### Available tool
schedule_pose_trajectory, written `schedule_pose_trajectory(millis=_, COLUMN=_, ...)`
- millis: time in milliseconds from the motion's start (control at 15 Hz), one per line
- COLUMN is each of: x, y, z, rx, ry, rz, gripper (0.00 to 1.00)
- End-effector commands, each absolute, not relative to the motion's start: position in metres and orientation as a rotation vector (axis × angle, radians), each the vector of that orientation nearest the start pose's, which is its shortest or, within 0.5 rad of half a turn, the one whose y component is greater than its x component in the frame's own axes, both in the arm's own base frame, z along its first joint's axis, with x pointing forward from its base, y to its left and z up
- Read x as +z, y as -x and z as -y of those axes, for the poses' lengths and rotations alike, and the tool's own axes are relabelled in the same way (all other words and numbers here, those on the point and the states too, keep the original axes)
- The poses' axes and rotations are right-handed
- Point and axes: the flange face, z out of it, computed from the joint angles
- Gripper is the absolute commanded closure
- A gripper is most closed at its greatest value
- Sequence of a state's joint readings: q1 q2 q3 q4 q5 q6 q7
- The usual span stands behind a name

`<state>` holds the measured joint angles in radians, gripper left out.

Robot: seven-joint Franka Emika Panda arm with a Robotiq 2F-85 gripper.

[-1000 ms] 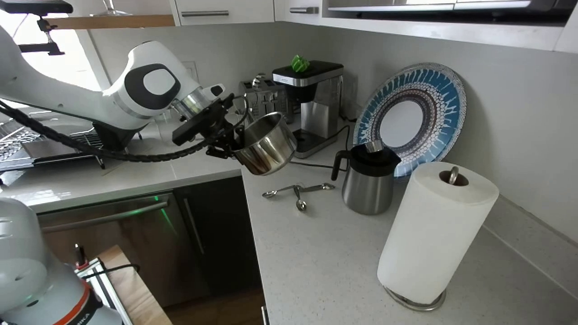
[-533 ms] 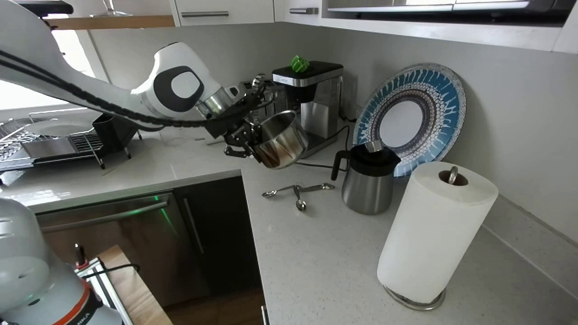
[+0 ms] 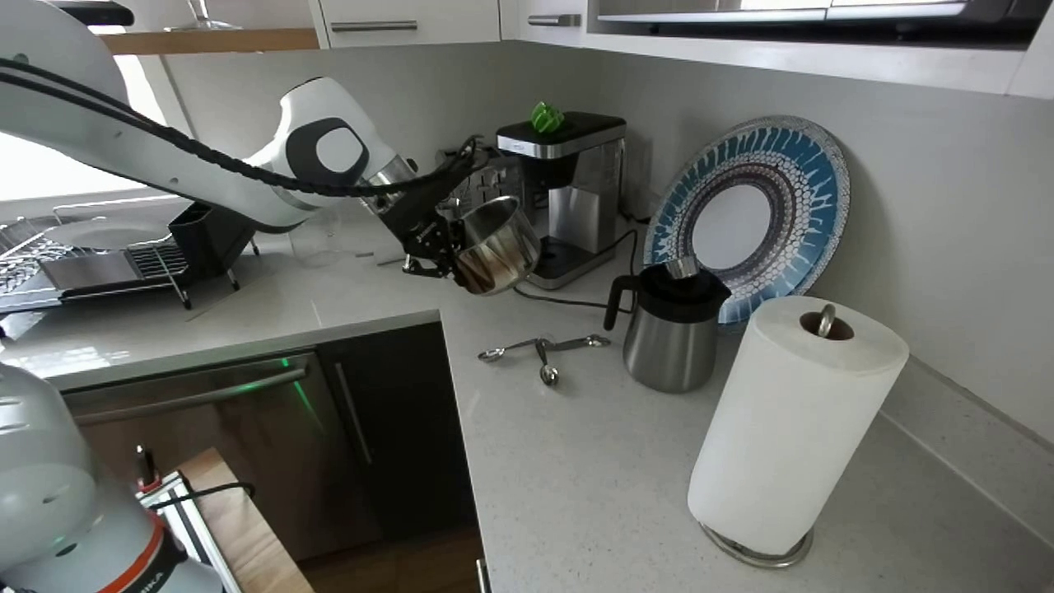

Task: Move the silver pot to the left.

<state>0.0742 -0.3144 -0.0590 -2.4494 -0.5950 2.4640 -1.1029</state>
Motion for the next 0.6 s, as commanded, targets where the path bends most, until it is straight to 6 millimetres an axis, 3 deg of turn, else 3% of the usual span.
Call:
schedule_pose_trajectory(millis=0, x=0.443, y=-0.475, z=-0.030, rx=0.116, ry=-1.795, rz=-1.962, gripper=0.99)
schedule_pose_trajectory(millis=333, x=0.415, y=-0.483, z=-0.093, rx=0.070, ry=-1.607, rz=-2.301, gripper=0.99)
schedule_pose_trajectory(millis=533, x=0.415, y=-0.487, z=-0.105, rx=0.191, ry=-1.441, rz=-2.387, gripper=0.99)
